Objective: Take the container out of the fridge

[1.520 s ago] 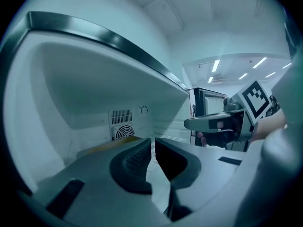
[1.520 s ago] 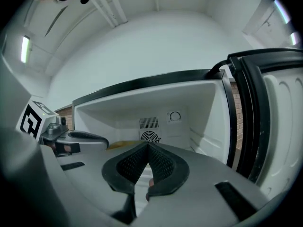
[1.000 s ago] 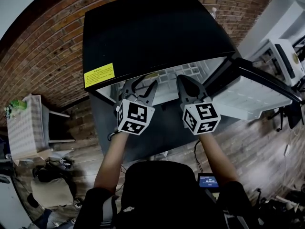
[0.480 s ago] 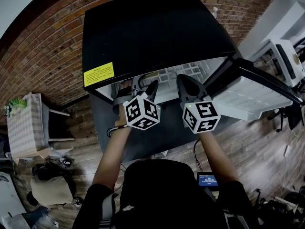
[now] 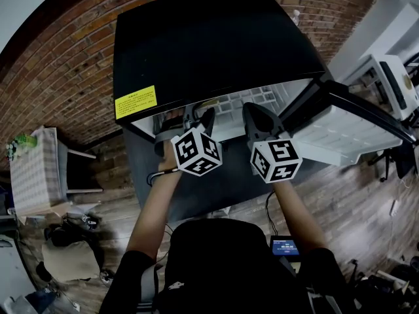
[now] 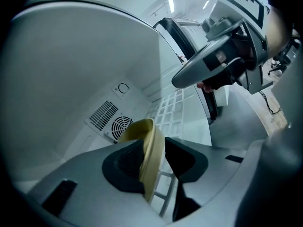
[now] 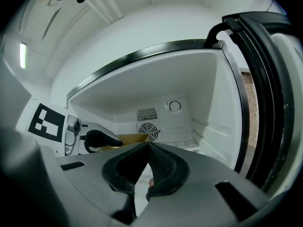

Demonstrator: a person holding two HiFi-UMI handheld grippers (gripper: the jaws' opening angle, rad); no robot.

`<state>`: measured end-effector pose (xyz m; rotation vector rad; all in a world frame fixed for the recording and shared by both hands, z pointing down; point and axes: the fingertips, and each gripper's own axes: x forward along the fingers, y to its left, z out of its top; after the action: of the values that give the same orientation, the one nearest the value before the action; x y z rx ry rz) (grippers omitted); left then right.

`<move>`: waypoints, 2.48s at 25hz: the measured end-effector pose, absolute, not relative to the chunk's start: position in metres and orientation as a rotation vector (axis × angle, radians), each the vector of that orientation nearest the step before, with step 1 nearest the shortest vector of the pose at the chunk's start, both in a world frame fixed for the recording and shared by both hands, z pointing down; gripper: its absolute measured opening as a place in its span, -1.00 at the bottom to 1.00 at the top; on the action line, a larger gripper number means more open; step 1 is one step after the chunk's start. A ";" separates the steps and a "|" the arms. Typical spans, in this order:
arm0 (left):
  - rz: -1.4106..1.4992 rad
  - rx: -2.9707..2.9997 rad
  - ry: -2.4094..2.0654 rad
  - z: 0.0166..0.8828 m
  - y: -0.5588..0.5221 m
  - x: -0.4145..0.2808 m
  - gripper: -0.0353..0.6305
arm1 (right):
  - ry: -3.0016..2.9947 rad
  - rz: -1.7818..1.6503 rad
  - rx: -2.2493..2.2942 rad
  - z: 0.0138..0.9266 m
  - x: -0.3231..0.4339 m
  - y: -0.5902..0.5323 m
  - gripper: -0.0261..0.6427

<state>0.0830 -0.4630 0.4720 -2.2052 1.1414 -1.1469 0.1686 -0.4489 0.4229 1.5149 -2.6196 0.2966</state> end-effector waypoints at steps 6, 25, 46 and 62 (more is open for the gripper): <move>-1.146 -2.172 1.148 0.466 -0.464 0.082 -0.71 | -2.625 0.302 1.506 0.423 0.167 -0.449 -0.81; -1.158 -2.202 1.097 0.459 -0.458 0.089 -0.80 | -2.623 0.306 1.524 0.422 0.172 -0.446 -0.81; -1.070 -2.248 1.002 0.445 -0.424 0.101 -0.80 | -2.598 0.276 1.579 0.408 0.165 -0.420 -0.81; -0.988 -2.271 0.915 0.428 -0.364 0.104 -0.80 | -2.566 0.226 1.671 0.390 0.160 -0.362 -0.81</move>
<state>0.1040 -0.3639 0.4276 -2.2712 0.9146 -0.9883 0.1604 -0.3624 0.3896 1.6707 -2.5661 0.2257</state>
